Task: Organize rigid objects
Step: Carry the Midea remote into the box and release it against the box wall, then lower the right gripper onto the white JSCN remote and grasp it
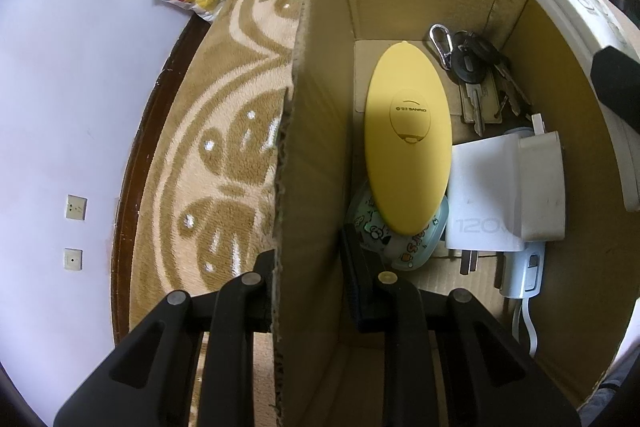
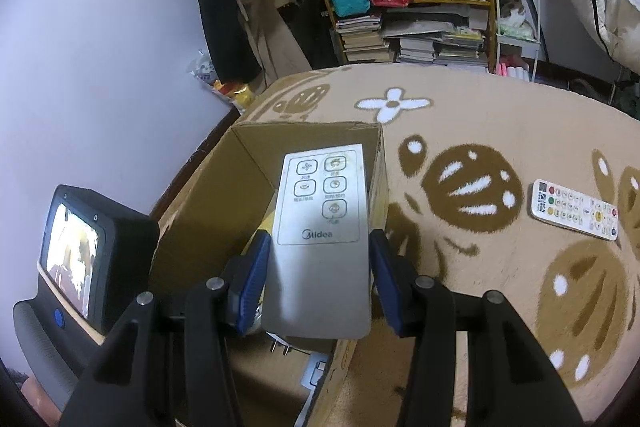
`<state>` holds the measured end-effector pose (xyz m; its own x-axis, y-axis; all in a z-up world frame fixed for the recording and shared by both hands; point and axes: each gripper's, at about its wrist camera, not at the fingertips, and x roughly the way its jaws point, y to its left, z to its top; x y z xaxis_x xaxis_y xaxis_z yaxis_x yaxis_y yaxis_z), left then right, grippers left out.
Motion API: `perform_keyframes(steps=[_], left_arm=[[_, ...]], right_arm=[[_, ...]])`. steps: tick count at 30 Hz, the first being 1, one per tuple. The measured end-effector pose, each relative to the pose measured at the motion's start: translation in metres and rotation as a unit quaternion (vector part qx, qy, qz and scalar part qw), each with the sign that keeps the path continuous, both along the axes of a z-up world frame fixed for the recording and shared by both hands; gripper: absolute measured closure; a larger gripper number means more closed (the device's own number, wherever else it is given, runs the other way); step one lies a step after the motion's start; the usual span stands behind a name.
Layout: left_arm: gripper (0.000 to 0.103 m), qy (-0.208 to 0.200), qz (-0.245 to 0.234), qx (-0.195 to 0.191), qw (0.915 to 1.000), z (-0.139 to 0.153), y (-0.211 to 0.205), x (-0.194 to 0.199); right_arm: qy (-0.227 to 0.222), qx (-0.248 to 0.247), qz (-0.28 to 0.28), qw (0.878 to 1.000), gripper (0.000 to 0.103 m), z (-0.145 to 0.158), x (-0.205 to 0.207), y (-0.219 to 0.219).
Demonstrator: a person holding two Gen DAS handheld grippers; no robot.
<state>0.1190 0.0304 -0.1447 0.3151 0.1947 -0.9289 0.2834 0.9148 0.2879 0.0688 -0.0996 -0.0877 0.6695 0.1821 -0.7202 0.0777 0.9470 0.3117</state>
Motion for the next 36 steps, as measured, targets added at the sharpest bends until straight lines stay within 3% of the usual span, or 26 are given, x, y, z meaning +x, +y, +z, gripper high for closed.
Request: perform_keyframes(steps=[20,24,31,36], left_arm=[[0.081,-0.001,-0.001,0.001,1.0,0.002,0.0,-0.001],[0.081,-0.002,0.0,0.001,1.0,0.003,-0.001,-0.001],[0.08,-0.002,0.0,0.001,1.0,0.003,-0.001,-0.001],[0.08,-0.002,0.007,-0.004,1.0,0.003,-0.001,0.0]], right_arm=[[-0.007,-0.021,0.008,1.0,0.05,0.013,-0.001,0.0],[-0.01,-0.05,0.014,0.999,0.048,0.016,-0.001,-0.001],[-0.016,-0.043,-0.02,0.999,0.019,0.024,0.002,-0.032],[-0.005,-0.058,-0.059,0.997,0.012,0.023,0.009,-0.064]])
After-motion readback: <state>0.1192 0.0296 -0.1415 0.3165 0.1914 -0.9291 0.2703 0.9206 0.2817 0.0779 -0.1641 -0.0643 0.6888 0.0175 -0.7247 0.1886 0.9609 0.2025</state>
